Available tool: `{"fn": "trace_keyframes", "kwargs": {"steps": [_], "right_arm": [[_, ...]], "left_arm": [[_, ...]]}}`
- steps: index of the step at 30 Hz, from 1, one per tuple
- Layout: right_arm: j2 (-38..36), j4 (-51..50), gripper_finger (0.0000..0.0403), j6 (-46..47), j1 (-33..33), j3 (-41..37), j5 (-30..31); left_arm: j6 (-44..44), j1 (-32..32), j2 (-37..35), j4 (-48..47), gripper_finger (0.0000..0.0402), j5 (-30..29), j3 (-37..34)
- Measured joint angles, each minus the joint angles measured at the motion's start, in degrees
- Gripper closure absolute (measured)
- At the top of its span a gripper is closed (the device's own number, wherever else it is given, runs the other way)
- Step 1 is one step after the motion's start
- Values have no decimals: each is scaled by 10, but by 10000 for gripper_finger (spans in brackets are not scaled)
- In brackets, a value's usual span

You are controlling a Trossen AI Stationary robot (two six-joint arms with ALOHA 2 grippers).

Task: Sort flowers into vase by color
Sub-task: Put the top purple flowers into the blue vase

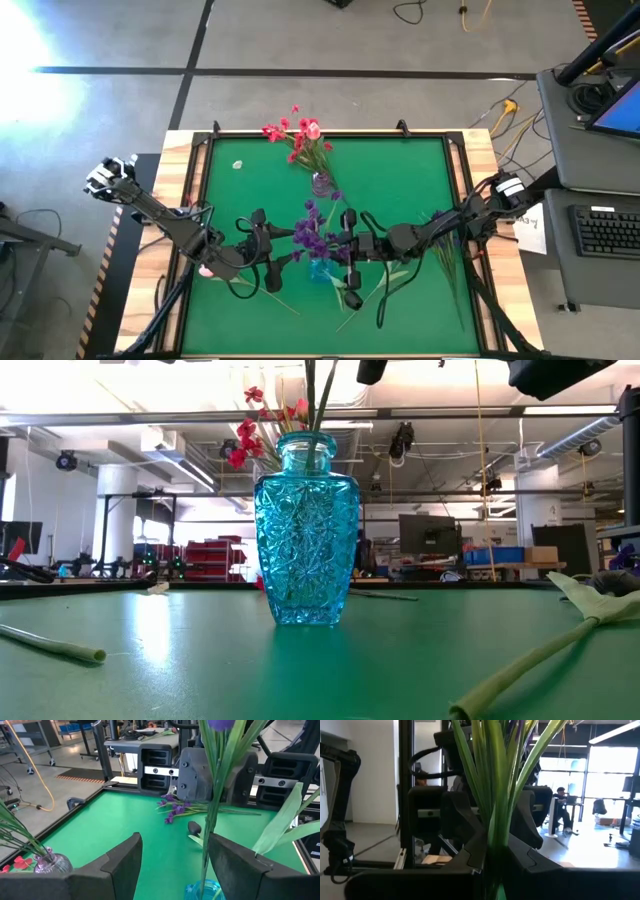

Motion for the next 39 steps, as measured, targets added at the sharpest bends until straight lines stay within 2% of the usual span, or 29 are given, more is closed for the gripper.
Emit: {"fn": "trace_keyframes", "kwargs": {"steps": [5,17,26,34,39], "right_arm": [[-1,-18,356,3,0,0,0],[-5,-42,229,33,0,0,2],[-52,-148,169,62,0,0,16],[-99,-284,126,91,0,10,16],[-124,-370,112,108,0,28,17]], "left_arm": [[0,0,0,-4,189,0,0],[0,0,0,-5,189,0,0],[0,0,1,-11,189,0,0],[0,0,1,-16,189,0,0],[-26,-13,-6,-68,189,11,0]]}}
